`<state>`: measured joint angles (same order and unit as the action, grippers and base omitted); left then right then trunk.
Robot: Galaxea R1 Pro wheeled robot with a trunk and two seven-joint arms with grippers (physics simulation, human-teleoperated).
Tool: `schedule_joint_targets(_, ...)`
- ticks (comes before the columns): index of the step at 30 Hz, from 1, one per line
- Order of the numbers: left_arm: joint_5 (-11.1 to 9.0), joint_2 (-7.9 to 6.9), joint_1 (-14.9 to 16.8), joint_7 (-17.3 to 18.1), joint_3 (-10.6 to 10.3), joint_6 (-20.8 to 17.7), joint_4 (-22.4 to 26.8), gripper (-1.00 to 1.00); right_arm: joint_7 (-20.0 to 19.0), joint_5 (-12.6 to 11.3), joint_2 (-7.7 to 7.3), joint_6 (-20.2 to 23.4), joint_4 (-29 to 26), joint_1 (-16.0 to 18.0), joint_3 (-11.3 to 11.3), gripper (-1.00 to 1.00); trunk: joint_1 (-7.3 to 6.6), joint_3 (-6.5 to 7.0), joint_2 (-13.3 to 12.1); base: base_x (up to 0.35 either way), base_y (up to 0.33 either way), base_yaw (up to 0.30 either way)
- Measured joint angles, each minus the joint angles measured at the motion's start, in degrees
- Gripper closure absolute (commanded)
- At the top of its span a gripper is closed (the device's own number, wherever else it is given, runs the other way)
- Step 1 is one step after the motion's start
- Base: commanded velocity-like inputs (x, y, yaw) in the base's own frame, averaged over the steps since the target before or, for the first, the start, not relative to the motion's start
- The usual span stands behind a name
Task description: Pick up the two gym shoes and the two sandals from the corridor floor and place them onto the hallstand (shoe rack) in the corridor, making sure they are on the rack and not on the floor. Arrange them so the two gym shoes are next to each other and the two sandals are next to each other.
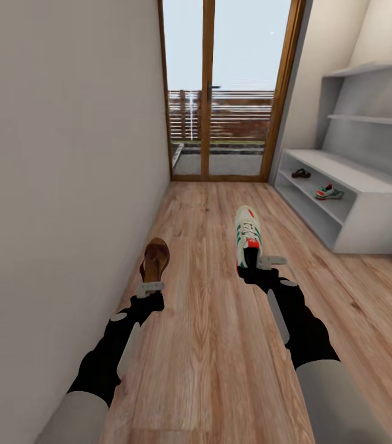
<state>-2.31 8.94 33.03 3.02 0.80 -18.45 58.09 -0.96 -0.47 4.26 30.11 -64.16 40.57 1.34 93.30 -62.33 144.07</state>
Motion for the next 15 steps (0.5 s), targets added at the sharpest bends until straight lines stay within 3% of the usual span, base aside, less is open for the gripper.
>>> schedule_joint_targets(15,0.0,0.0,0.0,-0.02,0.0,0.0,0.0,1.0,0.0,0.03,0.0,0.0,0.0,-0.02,-0.06,1.0,0.0,0.0,0.0,0.347,0.0,0.0)
